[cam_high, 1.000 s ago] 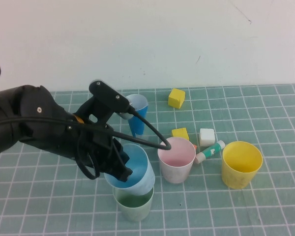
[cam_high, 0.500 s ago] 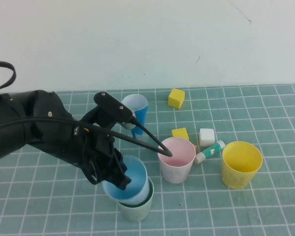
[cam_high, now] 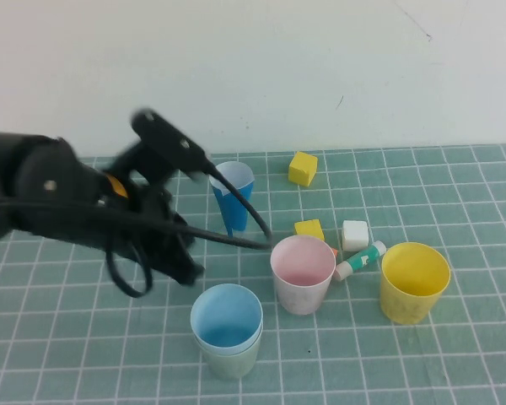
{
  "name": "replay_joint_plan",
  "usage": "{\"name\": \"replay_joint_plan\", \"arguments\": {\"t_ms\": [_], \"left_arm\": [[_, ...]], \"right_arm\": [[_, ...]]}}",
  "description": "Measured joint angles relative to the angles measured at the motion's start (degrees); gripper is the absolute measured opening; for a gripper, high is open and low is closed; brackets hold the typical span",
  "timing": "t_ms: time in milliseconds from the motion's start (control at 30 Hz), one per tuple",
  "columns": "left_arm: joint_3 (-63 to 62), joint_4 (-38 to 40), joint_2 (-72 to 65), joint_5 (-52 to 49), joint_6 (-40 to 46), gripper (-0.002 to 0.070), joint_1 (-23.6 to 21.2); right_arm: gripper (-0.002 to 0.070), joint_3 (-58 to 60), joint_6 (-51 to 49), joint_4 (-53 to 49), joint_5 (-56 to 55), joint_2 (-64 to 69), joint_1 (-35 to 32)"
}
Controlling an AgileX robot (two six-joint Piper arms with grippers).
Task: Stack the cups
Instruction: Place the blue cup on the green cup, then pick up the yellow cup
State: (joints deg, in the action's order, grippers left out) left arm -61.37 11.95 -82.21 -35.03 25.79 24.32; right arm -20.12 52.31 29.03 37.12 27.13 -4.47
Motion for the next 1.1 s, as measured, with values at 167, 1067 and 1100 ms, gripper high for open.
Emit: {"name": "replay_joint_plan", "arguments": {"t_ms": [167, 1067, 1100], "left_arm": [[-0.30, -13.68, 9.34, 2.76, -10.60, 0.0017, 0.00], [32.71, -20.00, 41.37, 20.93, -27.80, 0.0002, 0.00], [32.71, -20.00, 41.73, 21.70, -27.80, 0.0002, 0.00]], "right_arm": [[-0.0003, -6.07, 3.37, 0.80, 4.10, 11.10, 0.00], [0.0085, -39.72, 28.36, 11.74, 0.01, 66.58, 12.30], [0.0139, -40.77, 27.10, 10.86, -0.11, 66.97, 12.40]]}}
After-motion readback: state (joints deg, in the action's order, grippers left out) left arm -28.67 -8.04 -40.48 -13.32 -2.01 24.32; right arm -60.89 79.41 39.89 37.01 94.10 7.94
